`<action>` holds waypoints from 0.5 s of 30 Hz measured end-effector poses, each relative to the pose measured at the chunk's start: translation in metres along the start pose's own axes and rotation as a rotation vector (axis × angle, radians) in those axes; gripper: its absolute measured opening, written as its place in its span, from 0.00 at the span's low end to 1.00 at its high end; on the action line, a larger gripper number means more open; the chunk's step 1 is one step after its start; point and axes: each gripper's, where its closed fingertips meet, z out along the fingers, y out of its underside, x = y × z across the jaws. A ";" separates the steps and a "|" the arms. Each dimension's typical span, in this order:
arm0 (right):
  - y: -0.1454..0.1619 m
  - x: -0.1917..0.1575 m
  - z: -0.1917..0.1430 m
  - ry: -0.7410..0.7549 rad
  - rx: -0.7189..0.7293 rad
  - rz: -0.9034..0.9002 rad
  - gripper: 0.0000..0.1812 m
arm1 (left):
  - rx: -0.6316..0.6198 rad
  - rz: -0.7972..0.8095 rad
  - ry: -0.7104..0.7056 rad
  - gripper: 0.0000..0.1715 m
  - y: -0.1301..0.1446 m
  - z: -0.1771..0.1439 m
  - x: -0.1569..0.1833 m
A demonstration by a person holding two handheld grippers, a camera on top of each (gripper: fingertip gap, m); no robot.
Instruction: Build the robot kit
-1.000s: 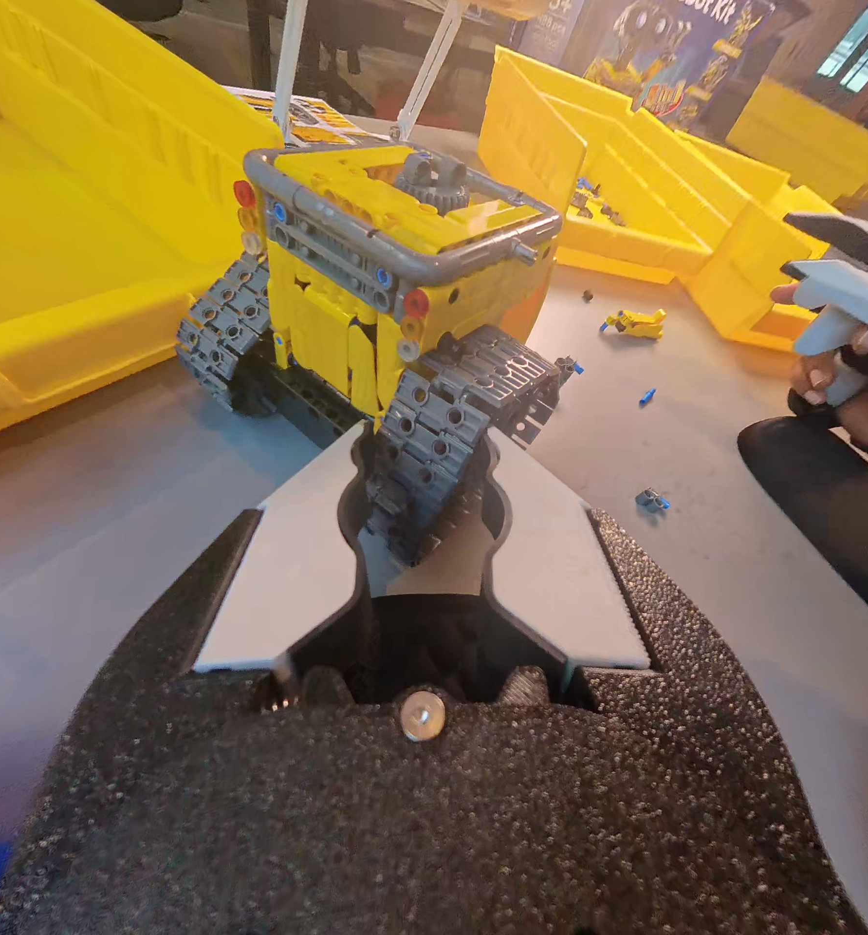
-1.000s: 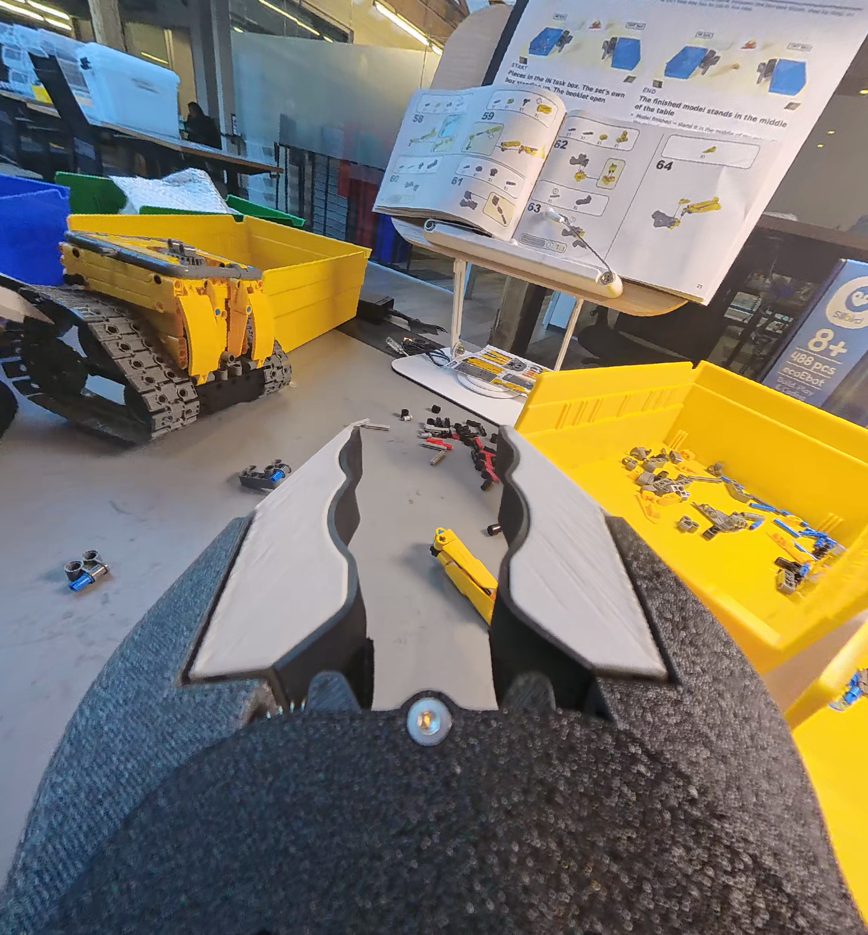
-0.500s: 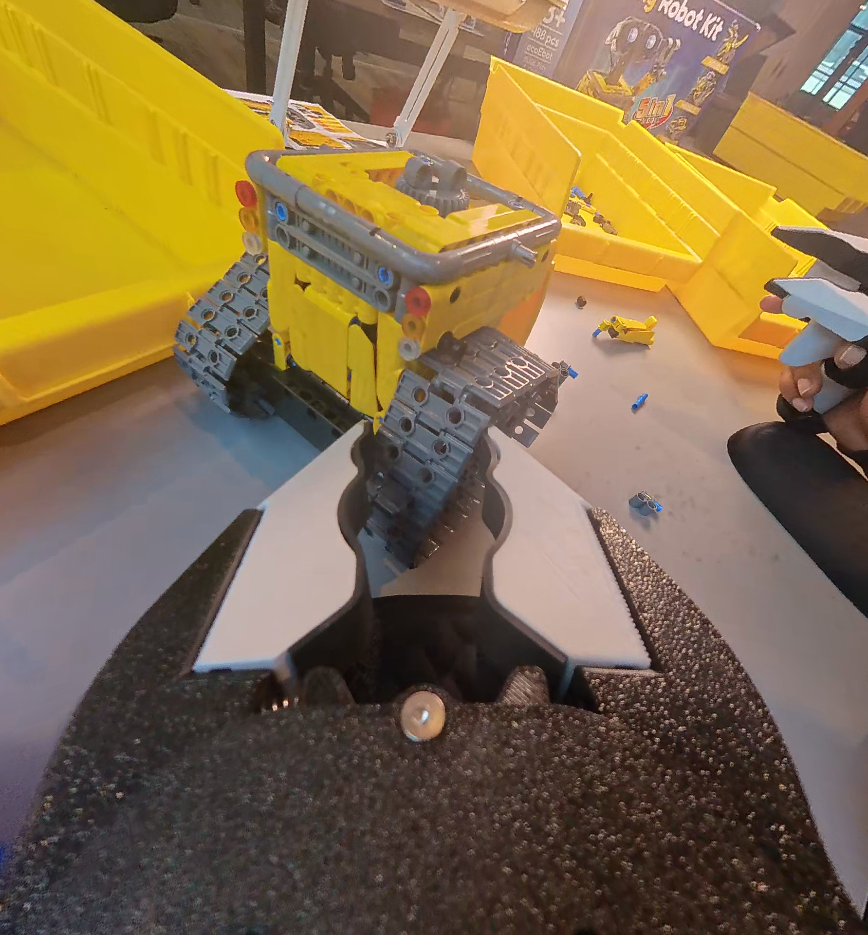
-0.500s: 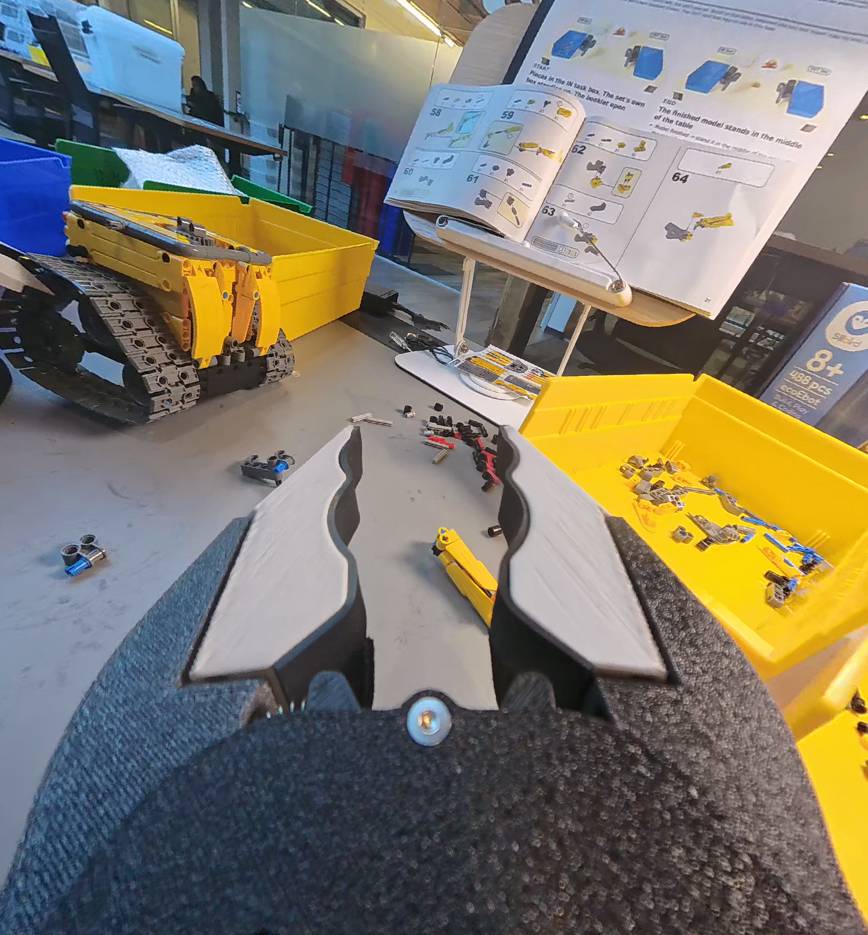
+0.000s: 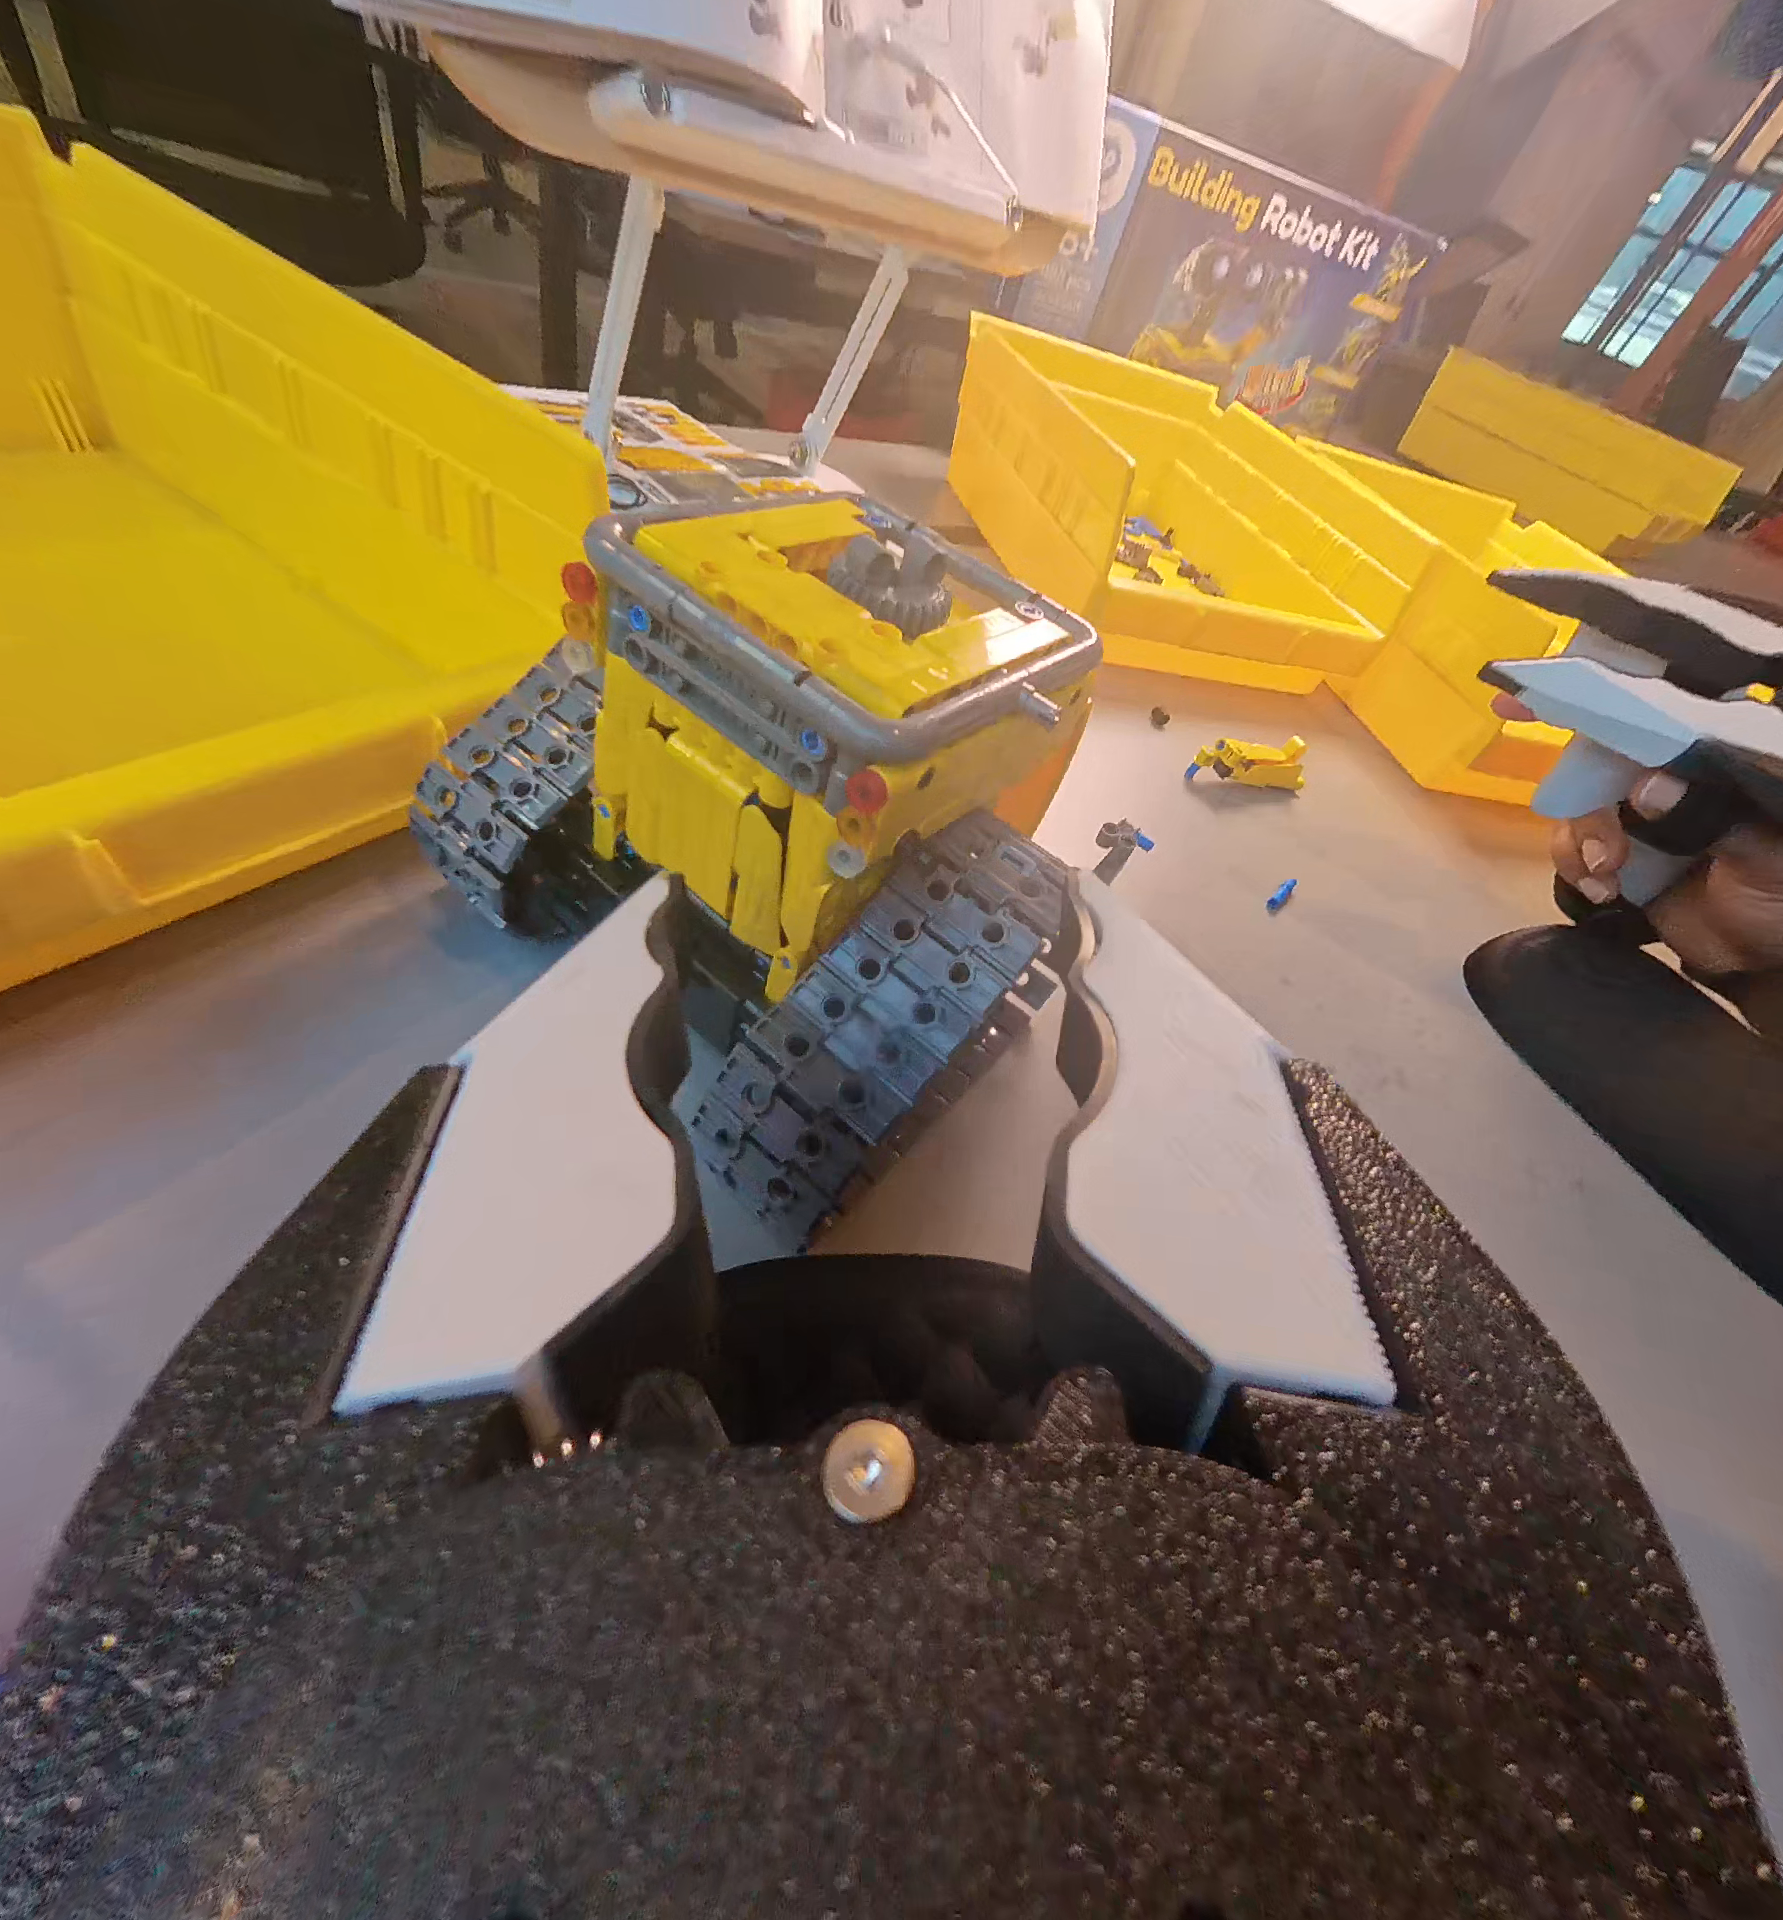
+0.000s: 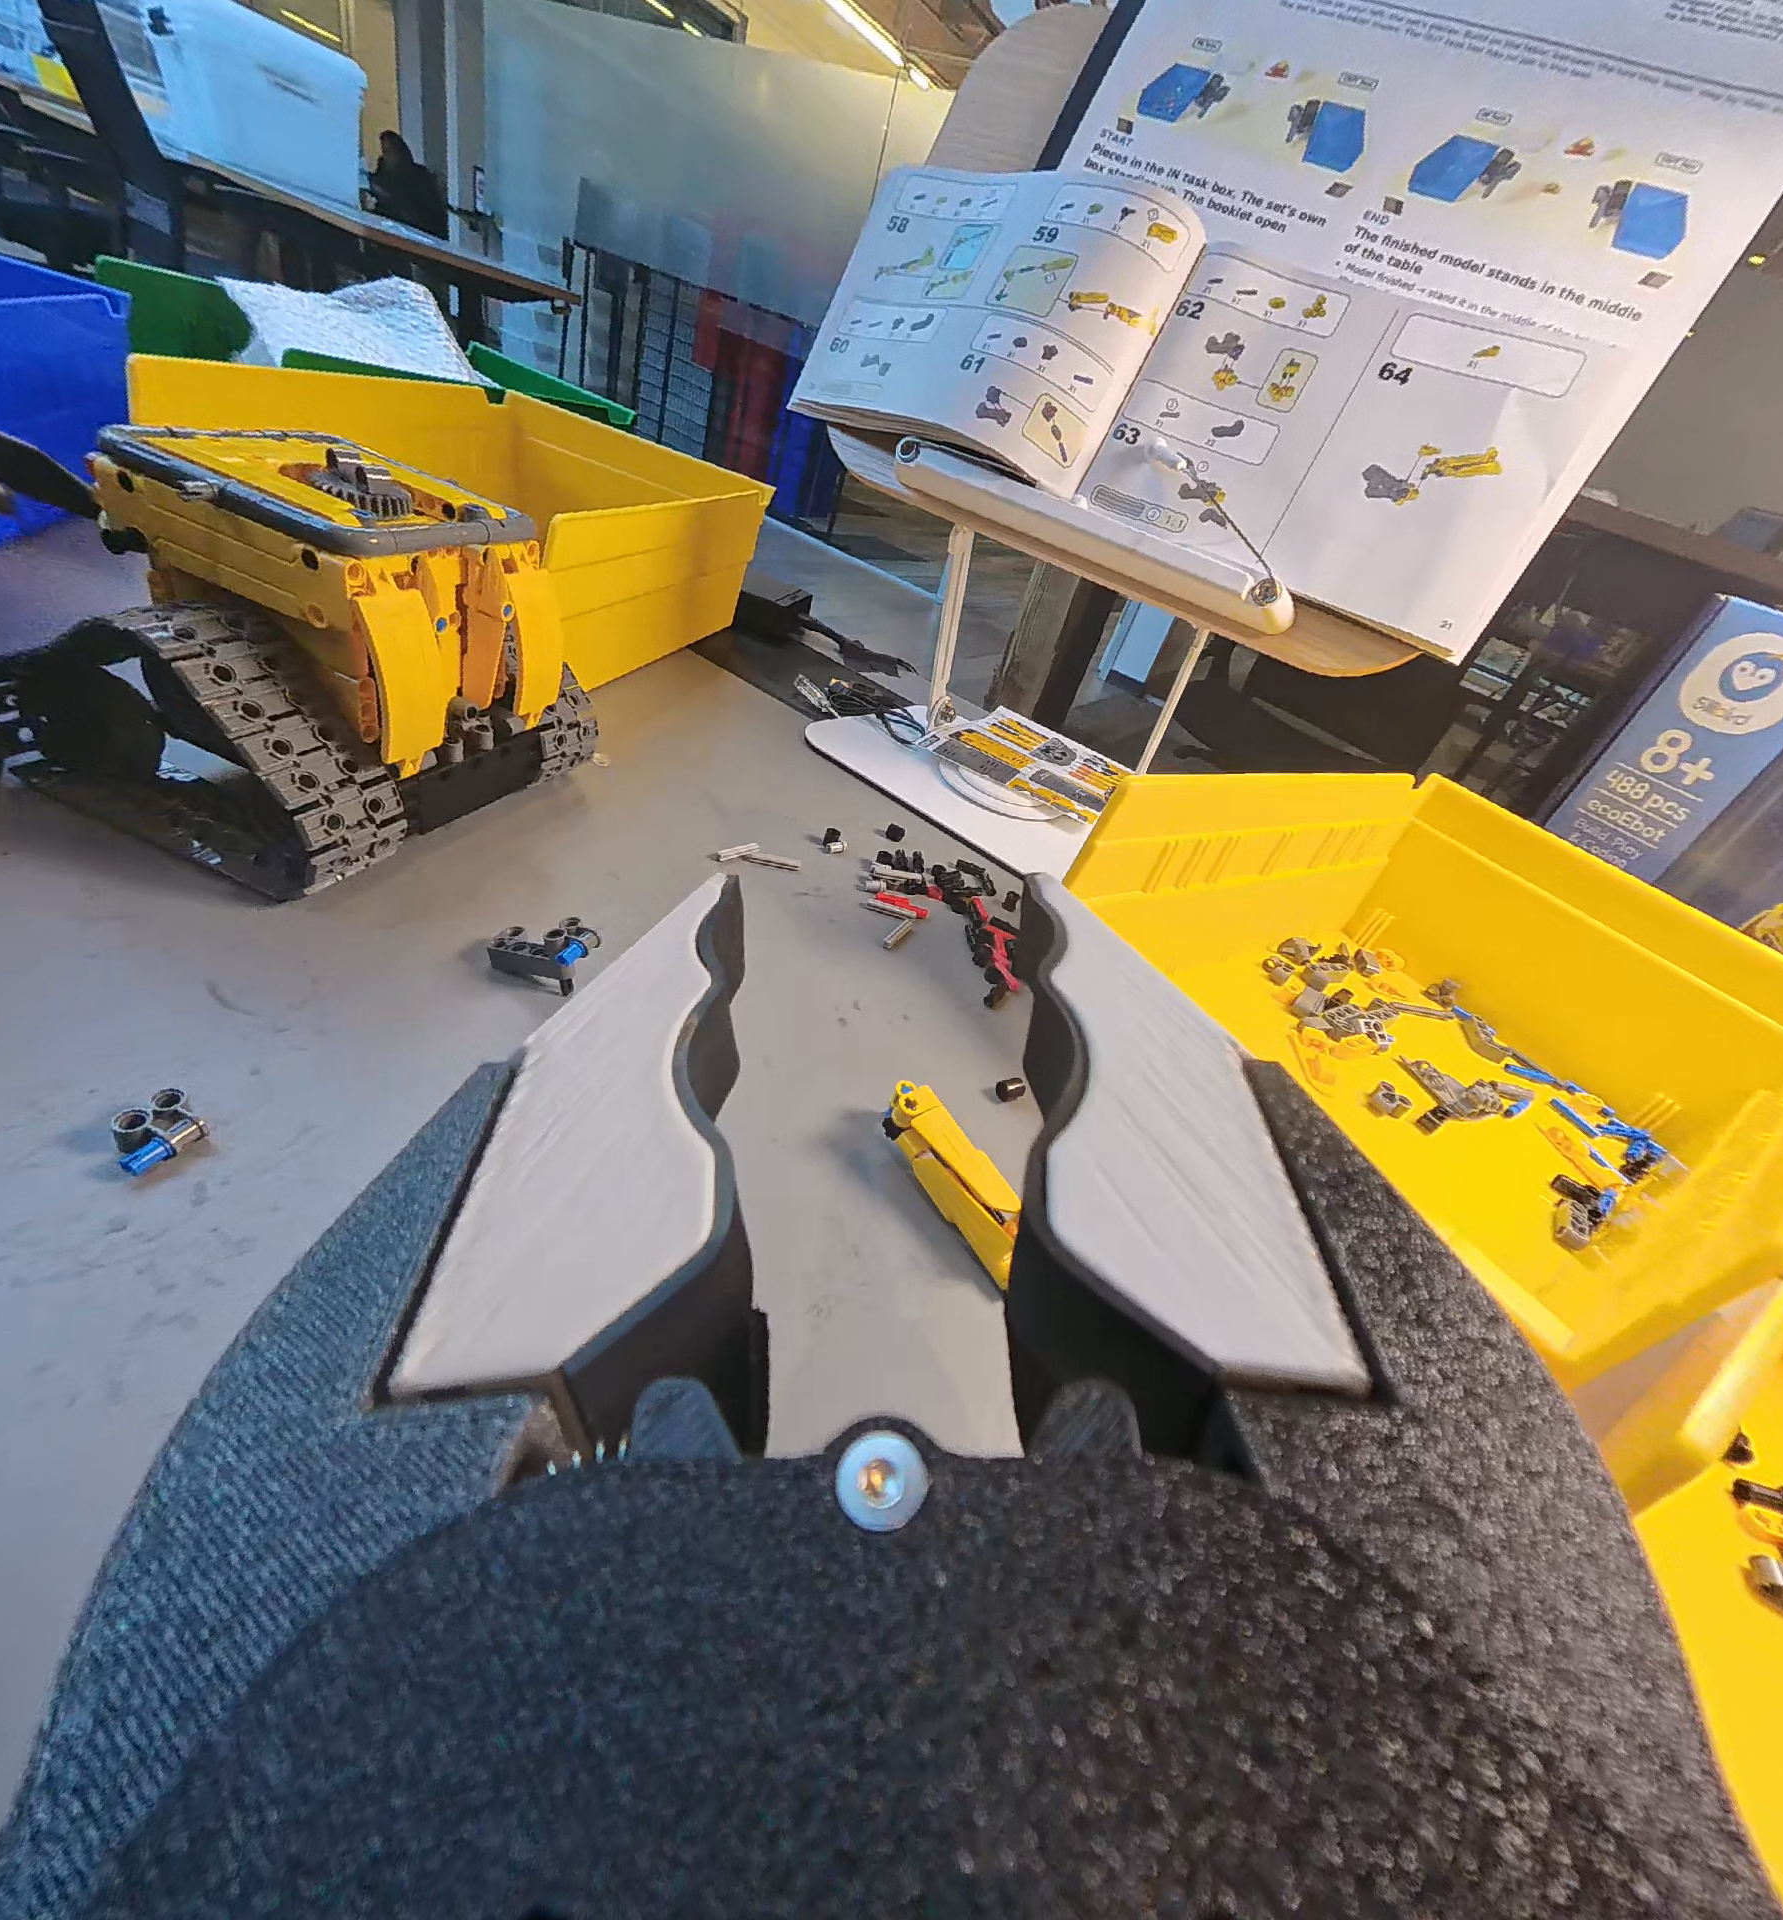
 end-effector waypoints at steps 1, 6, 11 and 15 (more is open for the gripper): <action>0.000 0.000 0.000 0.000 -0.002 0.000 0.29 | 0.022 -0.003 0.004 0.41 -0.003 -0.002 0.000; 0.003 0.000 0.002 -0.002 -0.013 0.003 0.29 | 0.110 0.025 -0.020 0.42 -0.014 -0.012 0.001; 0.004 0.001 0.003 -0.004 -0.019 0.013 0.30 | 0.169 0.101 -0.108 0.44 -0.022 -0.017 -0.001; 0.005 0.004 0.003 0.008 -0.026 0.028 0.31 | 0.182 0.161 -0.179 0.46 -0.025 -0.017 -0.003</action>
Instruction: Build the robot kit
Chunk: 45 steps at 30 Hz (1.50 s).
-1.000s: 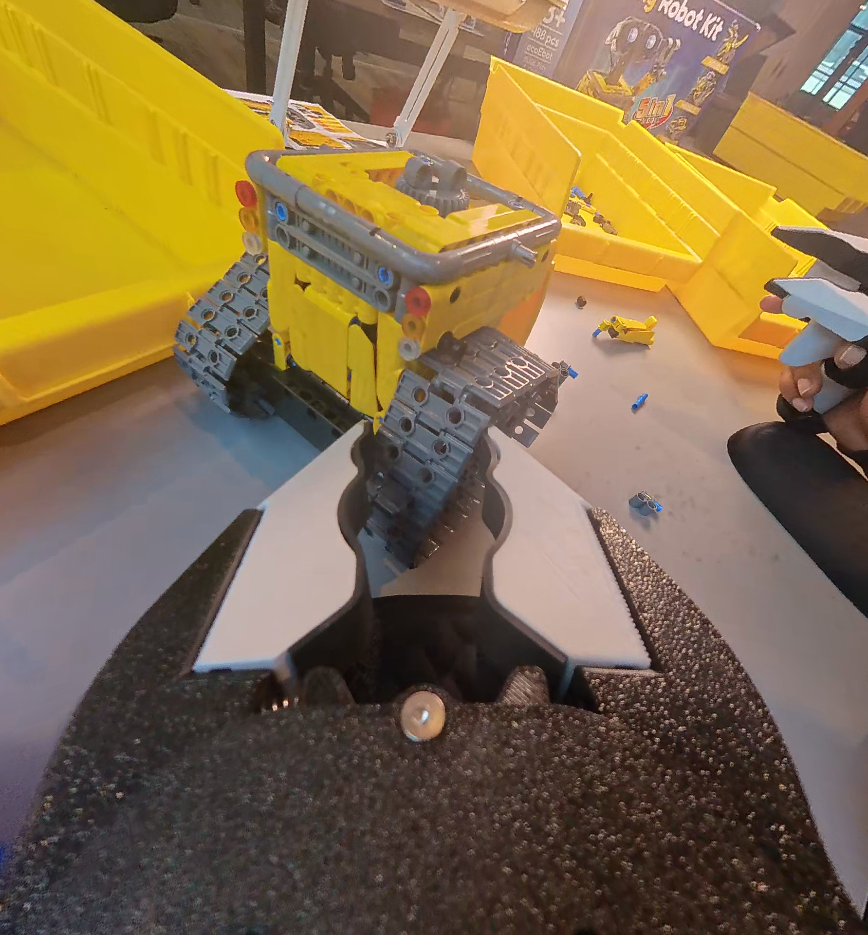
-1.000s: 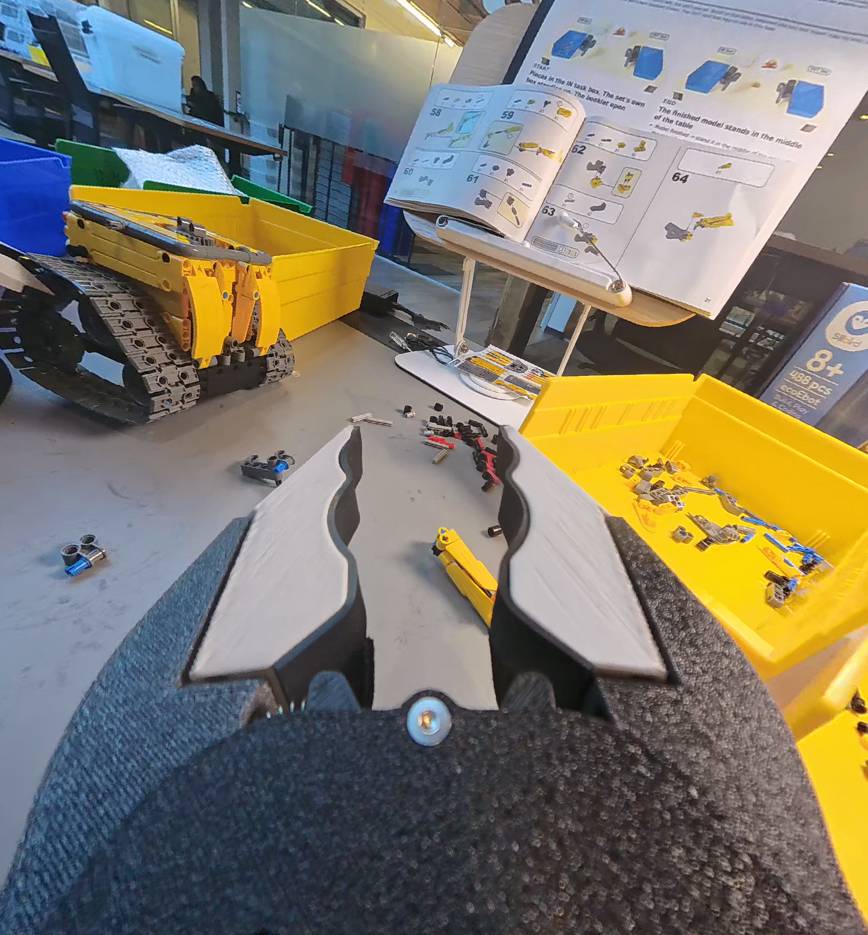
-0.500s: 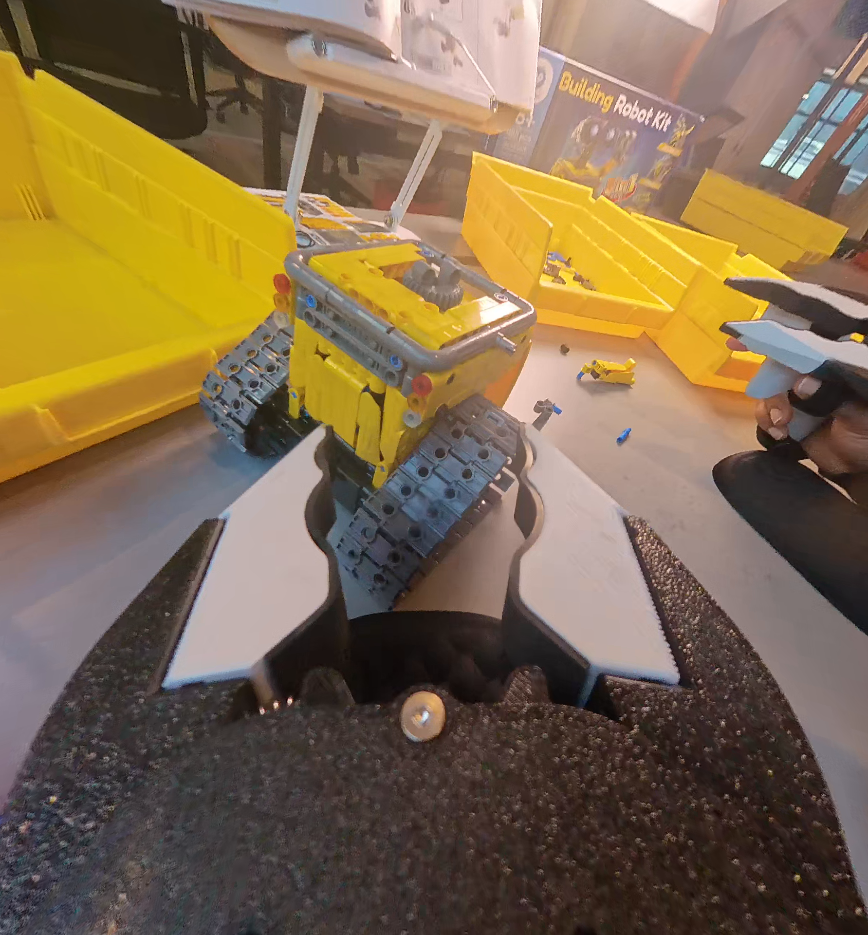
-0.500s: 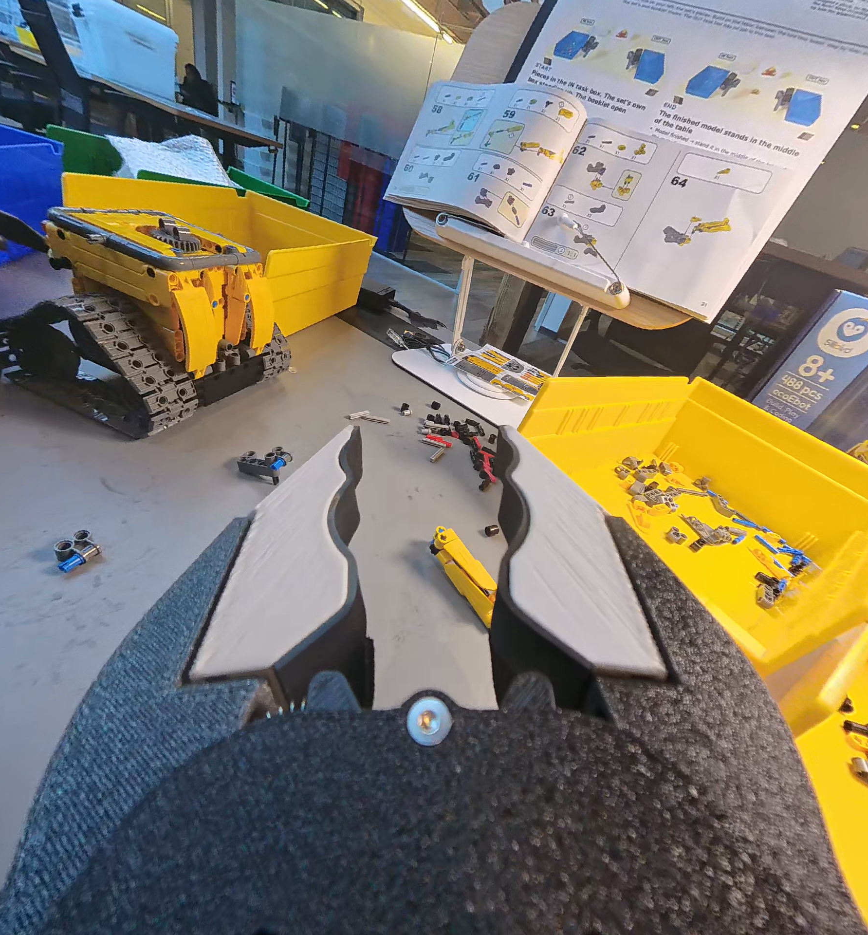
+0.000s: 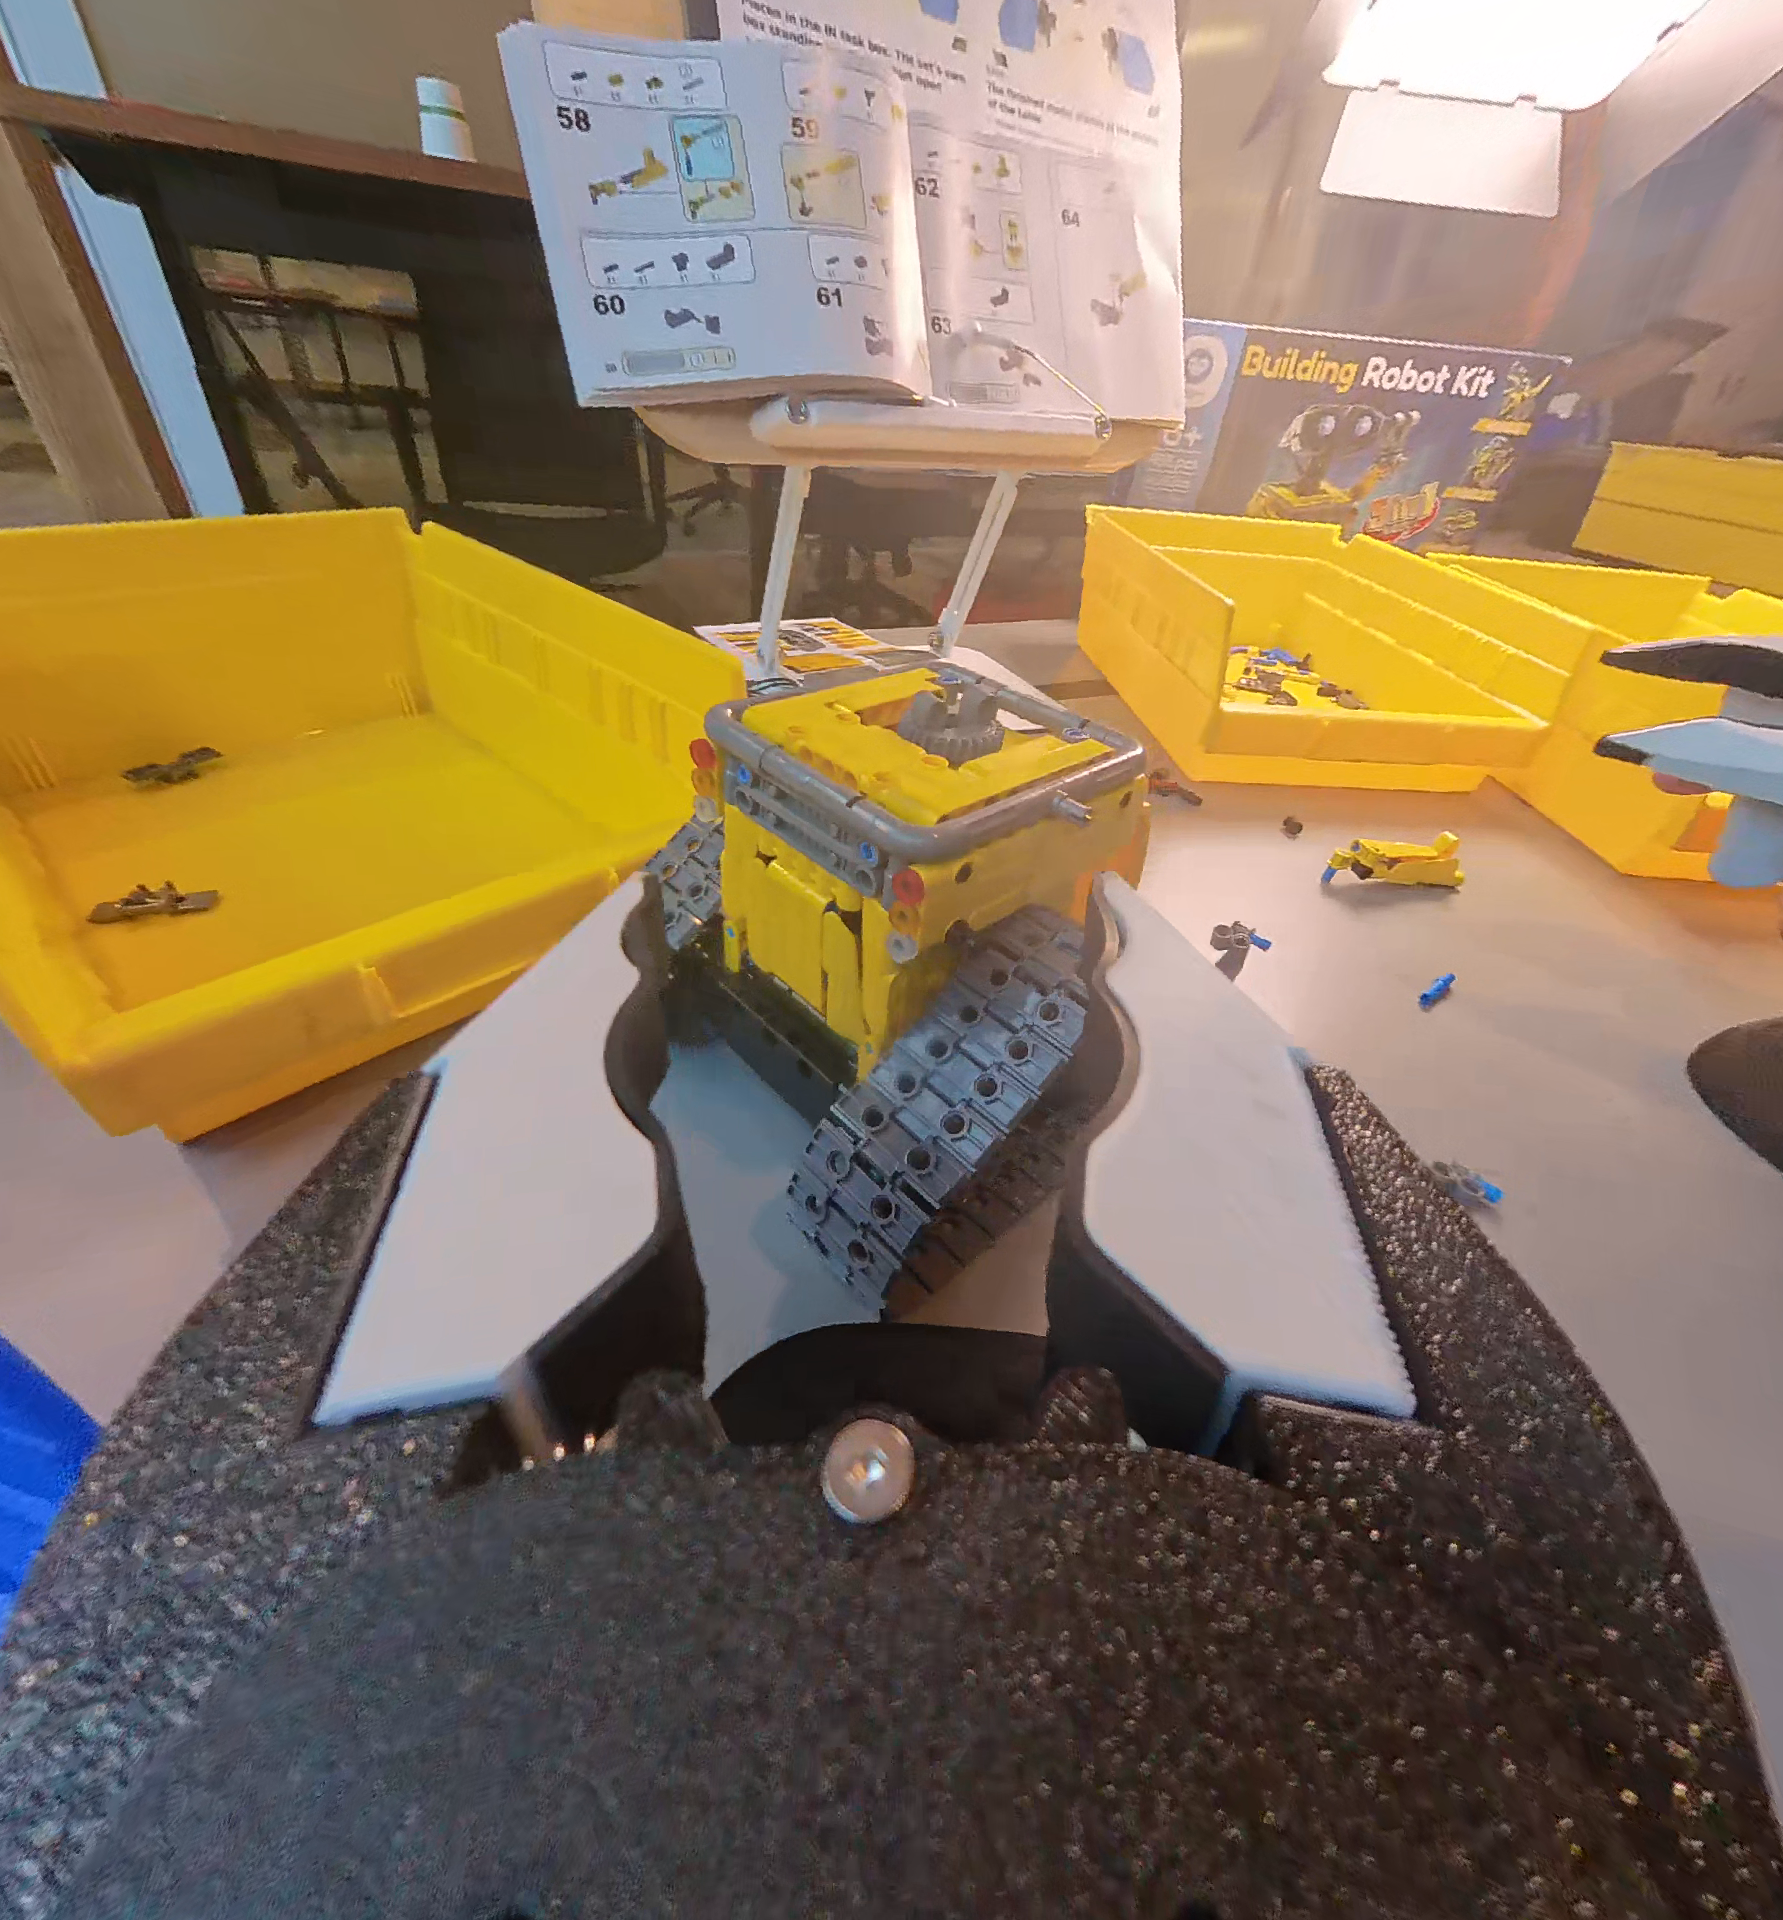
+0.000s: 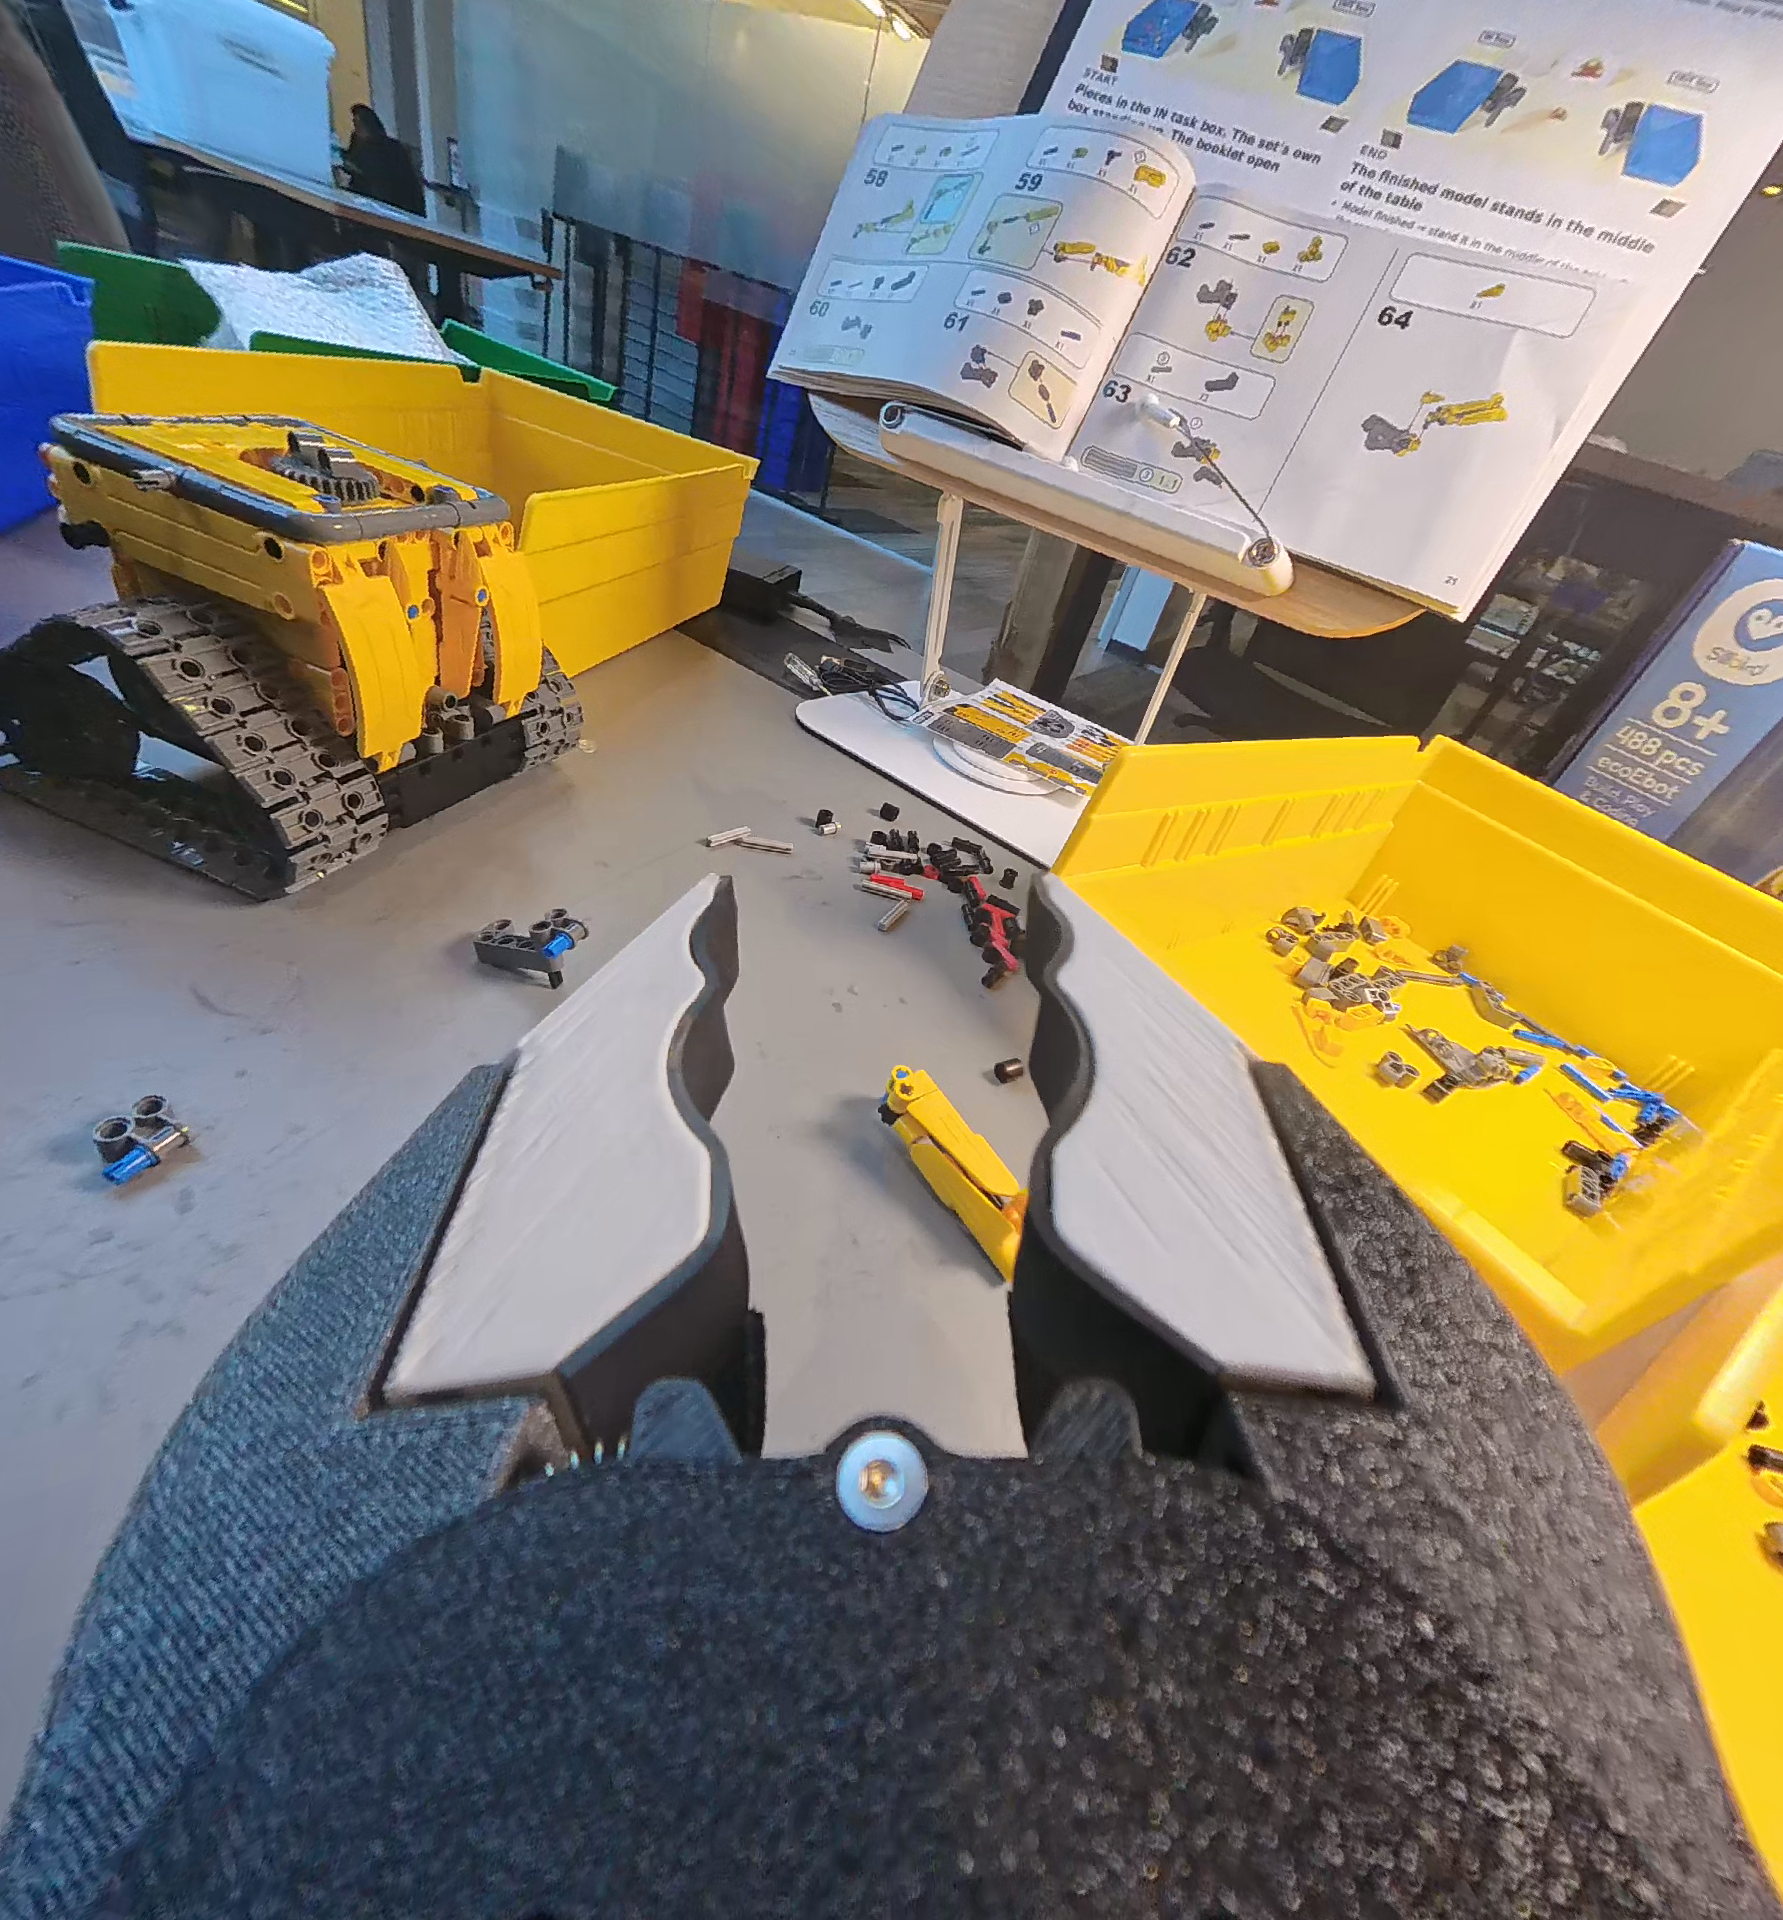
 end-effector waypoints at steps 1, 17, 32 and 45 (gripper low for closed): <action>0.000 0.002 0.000 0.008 -0.003 0.006 0.31 | -0.005 0.014 -0.013 0.47 0.001 0.001 0.000; 0.014 0.065 -0.041 0.283 -0.057 0.141 0.37 | -0.063 0.265 -0.151 0.47 0.005 0.009 0.009; 0.049 0.059 -0.034 0.262 -0.185 0.100 0.38 | -0.183 0.273 -0.170 0.49 0.027 0.023 0.004; 0.052 0.060 -0.033 0.270 -0.200 0.093 0.39 | -0.191 0.196 -0.167 0.51 0.028 0.025 -0.004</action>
